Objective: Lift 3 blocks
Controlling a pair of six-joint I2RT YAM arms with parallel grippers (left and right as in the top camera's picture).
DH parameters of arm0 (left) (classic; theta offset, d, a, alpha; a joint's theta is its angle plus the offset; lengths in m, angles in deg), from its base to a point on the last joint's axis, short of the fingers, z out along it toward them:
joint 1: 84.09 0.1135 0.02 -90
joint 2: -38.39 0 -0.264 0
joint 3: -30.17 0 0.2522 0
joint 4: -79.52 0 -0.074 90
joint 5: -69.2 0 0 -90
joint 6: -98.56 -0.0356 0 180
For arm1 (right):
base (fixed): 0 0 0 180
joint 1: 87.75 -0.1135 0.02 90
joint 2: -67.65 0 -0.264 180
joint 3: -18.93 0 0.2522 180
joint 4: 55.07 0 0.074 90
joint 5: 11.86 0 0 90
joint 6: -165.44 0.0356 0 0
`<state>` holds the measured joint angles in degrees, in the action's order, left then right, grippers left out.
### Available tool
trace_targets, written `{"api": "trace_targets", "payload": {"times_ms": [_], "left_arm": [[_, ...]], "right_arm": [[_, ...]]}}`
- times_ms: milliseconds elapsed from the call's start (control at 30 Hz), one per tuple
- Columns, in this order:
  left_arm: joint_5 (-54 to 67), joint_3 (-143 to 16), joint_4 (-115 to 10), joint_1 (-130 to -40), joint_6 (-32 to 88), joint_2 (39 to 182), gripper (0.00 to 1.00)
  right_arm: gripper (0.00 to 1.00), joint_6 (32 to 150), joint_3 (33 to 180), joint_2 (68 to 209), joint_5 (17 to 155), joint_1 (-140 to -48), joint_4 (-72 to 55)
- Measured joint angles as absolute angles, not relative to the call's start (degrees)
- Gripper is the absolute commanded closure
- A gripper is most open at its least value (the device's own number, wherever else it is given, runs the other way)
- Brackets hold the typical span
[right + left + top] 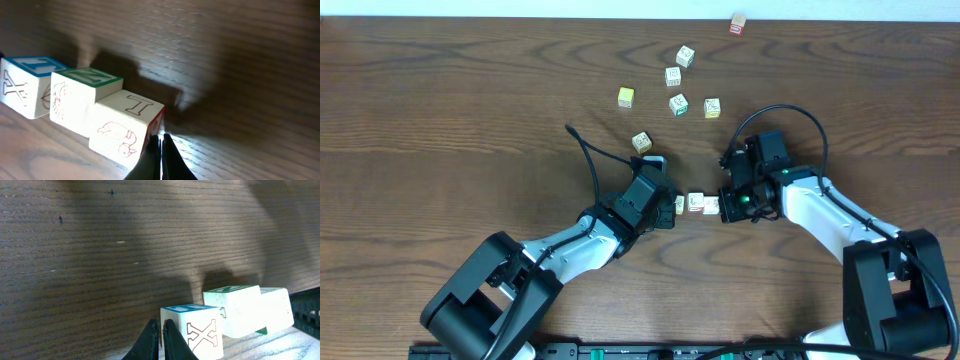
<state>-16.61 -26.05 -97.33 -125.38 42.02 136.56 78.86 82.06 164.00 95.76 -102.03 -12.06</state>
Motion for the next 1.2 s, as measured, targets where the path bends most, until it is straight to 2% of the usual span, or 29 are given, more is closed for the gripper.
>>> {"api": "trace_targets", "payload": {"times_ms": [500, 900, 1200], "left_arm": [[-17.3, -26.0, -97.2, -126.7, 42.0, 136.6, 0.93], [-19.7, -26.0, -93.4, -127.2, 41.9, 136.6, 0.93], [-21.2, -26.0, -93.2, -122.8, 41.8, 136.6, 0.93]], "right_arm": [[0.99, 78.9, 82.1, 164.0, 94.6, -103.9, -12.4], [0.99, 79.3, 83.5, 164.0, 87.1, -104.0, -10.2], [0.99, 79.7, 88.1, 164.0, 86.3, -104.1, -14.5]]}}
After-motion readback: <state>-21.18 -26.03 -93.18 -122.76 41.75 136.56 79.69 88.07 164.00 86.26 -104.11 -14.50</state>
